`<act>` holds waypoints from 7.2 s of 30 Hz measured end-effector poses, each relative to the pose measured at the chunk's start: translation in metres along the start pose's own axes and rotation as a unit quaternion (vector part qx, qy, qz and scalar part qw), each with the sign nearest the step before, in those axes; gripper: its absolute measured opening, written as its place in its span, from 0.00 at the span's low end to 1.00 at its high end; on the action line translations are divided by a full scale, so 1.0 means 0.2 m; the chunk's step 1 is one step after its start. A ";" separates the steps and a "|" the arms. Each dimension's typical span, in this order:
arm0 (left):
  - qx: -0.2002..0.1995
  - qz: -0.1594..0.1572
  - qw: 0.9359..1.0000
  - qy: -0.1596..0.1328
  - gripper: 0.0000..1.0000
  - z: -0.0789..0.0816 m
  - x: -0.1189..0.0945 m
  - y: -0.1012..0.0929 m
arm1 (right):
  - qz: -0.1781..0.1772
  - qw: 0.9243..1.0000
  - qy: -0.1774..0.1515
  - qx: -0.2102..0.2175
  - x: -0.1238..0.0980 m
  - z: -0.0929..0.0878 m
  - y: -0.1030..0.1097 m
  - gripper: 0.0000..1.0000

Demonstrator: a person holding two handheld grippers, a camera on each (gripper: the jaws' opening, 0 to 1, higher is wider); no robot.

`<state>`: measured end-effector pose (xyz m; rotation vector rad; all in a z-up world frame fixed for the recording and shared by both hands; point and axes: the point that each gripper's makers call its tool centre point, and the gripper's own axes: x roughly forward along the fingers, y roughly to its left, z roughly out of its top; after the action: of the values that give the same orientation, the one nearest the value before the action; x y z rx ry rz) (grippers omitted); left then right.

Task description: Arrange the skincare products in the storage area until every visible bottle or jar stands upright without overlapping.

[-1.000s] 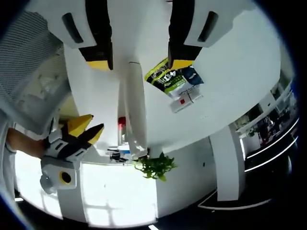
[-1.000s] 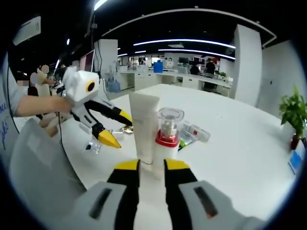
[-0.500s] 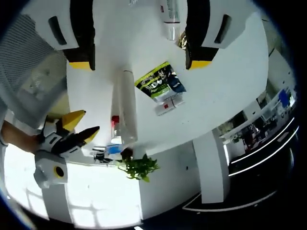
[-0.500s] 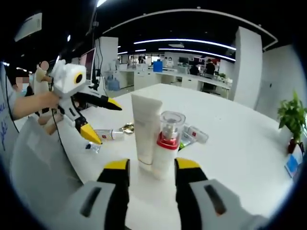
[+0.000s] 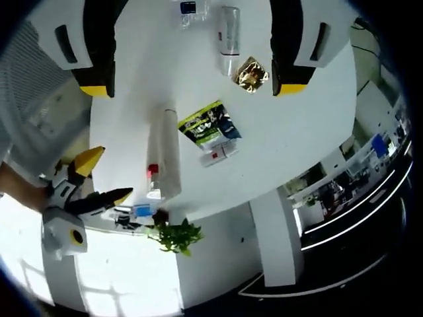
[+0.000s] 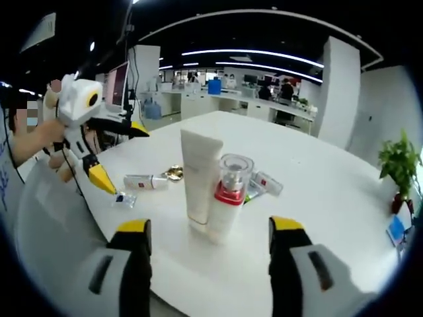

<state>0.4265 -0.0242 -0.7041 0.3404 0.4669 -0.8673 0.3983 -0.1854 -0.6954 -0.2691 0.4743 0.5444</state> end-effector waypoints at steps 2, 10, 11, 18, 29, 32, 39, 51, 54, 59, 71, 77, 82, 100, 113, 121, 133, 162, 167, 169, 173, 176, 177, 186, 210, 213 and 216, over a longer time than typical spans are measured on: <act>-0.006 0.008 1.000 0.001 0.97 -0.01 -0.02 0.01 | 0.002 1.000 0.004 -0.005 0.00 0.00 0.01 0.79; -0.023 0.031 0.999 0.004 0.97 -0.04 -0.10 0.05 | -0.004 1.000 0.014 -0.007 0.01 0.00 0.00 0.94; -0.026 0.034 0.999 0.005 0.97 -0.05 -0.10 0.05 | -0.006 1.000 0.013 -0.007 0.00 0.00 0.00 0.96; -0.036 0.047 0.998 0.006 0.97 -0.08 -0.15 0.07 | -0.014 1.000 0.019 -0.017 0.00 0.01 -0.01 1.00; -0.039 0.067 0.997 0.025 0.97 -0.15 -0.19 0.10 | 0.003 1.000 0.028 -0.012 0.03 0.00 0.02 1.00; -0.025 0.075 0.996 0.041 0.97 -0.19 -0.18 0.12 | 0.006 0.999 0.027 -0.020 0.03 0.01 0.02 1.00; -0.009 0.065 0.993 0.102 0.92 -0.30 -0.14 0.14 | 0.015 0.999 0.033 -0.021 0.03 -0.01 0.03 1.00; -0.039 0.041 0.987 0.152 0.59 -0.46 -0.03 0.20 | 0.008 0.999 0.034 -0.022 0.01 -0.03 0.00 1.00; -0.032 0.034 0.985 0.164 0.55 -0.49 -0.01 0.22 | 0.009 0.999 0.036 -0.023 0.02 -0.04 0.00 1.00; -0.036 0.021 0.983 0.180 0.43 -0.52 0.04 0.23 | 0.009 0.999 0.038 -0.024 0.02 -0.05 0.01 1.00; -0.026 0.008 0.974 0.225 0.33 -0.60 0.16 0.28 | 0.009 0.998 0.057 -0.029 0.02 -0.09 0.02 1.00; -0.028 0.000 0.968 0.249 0.31 -0.64 0.19 0.28 | 0.009 0.998 0.059 -0.029 0.02 -0.09 0.02 1.00; -0.043 -0.008 0.966 0.254 0.28 -0.64 0.22 0.28 | 0.009 0.998 0.060 -0.029 0.03 -0.09 0.02 1.00; -0.086 -0.017 0.960 0.265 0.17 -0.64 0.23 0.29 | 0.015 0.997 0.066 -0.031 0.04 -0.12 0.03 1.00; -0.141 -0.049 0.961 0.232 0.17 -0.59 0.26 0.20 | 0.040 0.998 0.057 -0.005 0.06 -0.15 0.09 1.00; -0.164 -0.048 0.969 0.178 0.17 -0.49 0.23 0.16 | 0.044 0.998 0.044 0.014 0.08 -0.16 0.10 1.00; -0.162 -0.049 0.974 0.148 0.16 -0.43 0.17 0.11 | 0.076 0.995 0.039 0.057 0.11 -0.18 0.19 0.99; -0.202 -0.070 0.977 0.026 0.16 -0.23 0.04 -0.13 | 0.150 0.946 -0.026 0.287 0.18 -0.07 0.34 0.57; -0.201 -0.087 0.975 0.018 0.16 -0.21 0.04 -0.18 | 0.166 0.925 -0.038 0.338 0.19 -0.03 0.37 0.52; -0.206 -0.098 0.974 0.010 0.16 -0.19 0.04 -0.21 | 0.173 0.919 -0.044 0.352 0.20 -0.02 0.38 0.51; -0.220 -0.129 0.967 -0.018 0.16 -0.11 0.03 -0.28 | 0.182 0.901 -0.056 0.391 0.20 0.01 0.38 0.49; -0.235 -0.151 0.959 -0.036 0.16 -0.06 0.02 -0.32 | 0.193 0.881 -0.071 0.426 0.19 0.03 0.38 0.47; -0.240 -0.158 0.957 -0.041 0.16 -0.05 0.02 -0.33 | 0.197 0.873 -0.076 0.440 0.19 0.04 0.37 0.45; -0.251 -0.194 0.946 -0.064 0.16 0.02 0.01 -0.39 | 0.212 0.813 -0.114 0.530 0.17 0.09 0.33 0.37; -0.163 -0.198 0.966 -0.031 0.19 -0.01 0.13 -0.49 | 0.205 0.880 -0.137 0.406 0.13 0.16 0.35 0.21; -0.155 -0.196 0.968 -0.029 0.20 -0.01 0.13 -0.49 | 0.203 0.885 -0.141 0.395 0.13 0.16 0.34 0.20; -0.139 -0.190 0.972 -0.021 0.20 -0.02 0.15 -0.48 | 0.197 0.893 -0.143 0.379 0.13 0.16 0.32 0.20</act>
<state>0.3656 -0.0999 -0.7317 -0.0298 0.6183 -1.1616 0.3940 -0.1093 -0.6893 0.6666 0.4209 0.7362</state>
